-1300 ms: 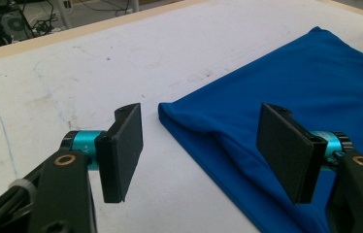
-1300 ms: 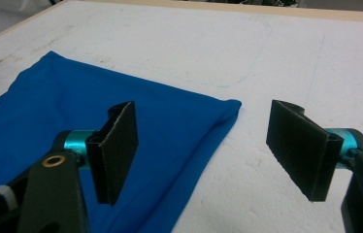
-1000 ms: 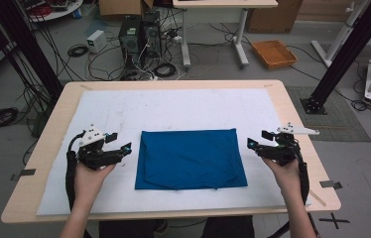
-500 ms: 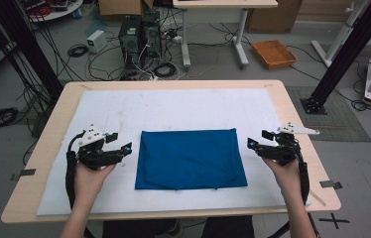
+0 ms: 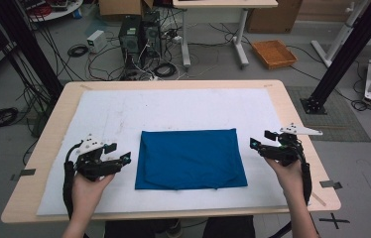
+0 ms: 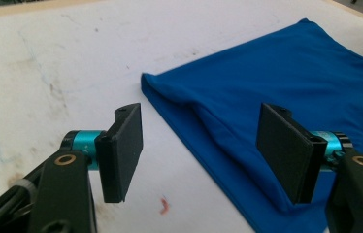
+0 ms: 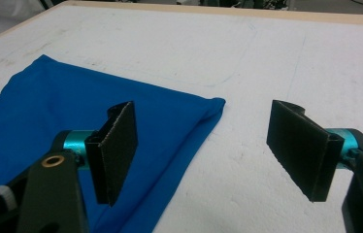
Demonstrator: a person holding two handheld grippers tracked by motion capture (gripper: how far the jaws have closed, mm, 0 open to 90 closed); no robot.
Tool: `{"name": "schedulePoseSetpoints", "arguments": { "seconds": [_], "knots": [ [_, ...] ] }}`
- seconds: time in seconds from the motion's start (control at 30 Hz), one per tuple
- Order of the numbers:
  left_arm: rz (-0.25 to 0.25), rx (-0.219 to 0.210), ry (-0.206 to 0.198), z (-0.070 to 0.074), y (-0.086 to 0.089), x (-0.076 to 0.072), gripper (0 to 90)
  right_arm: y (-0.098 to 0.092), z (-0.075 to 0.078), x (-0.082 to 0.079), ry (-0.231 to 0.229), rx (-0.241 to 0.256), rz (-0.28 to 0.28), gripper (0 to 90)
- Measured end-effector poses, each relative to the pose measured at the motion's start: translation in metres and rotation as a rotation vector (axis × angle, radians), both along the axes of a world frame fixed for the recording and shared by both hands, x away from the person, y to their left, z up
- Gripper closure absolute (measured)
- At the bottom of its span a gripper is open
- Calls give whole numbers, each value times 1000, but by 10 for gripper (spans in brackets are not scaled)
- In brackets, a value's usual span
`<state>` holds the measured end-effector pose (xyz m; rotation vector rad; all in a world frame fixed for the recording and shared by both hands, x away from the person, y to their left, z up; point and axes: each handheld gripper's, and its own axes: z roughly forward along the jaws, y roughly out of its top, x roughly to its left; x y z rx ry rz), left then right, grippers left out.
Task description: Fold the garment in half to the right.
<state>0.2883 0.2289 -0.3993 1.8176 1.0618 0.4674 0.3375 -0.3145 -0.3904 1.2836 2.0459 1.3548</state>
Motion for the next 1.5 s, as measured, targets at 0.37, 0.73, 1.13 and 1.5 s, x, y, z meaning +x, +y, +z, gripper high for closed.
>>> {"name": "schedulePoseSetpoints", "arguments": {
  "seconds": [0.37, 0.73, 1.13, 1.5],
  "knots": [
    [27, -40, 70, -23, 0, -22, 342, -1, 2, -3, -7, -1, -6, 267],
    [40, -169, 280, -49, -17, -17, 442, -1, 2, -2, -10, 0, -7, 267],
    [78, -301, 369, -56, -25, -16, 468, 2, 4, -3, -20, 4, 0, 267],
    [70, -221, 336, -55, -49, -14, 557, 20, 3, -3, -23, -2, 45, 268]
  ]
}}
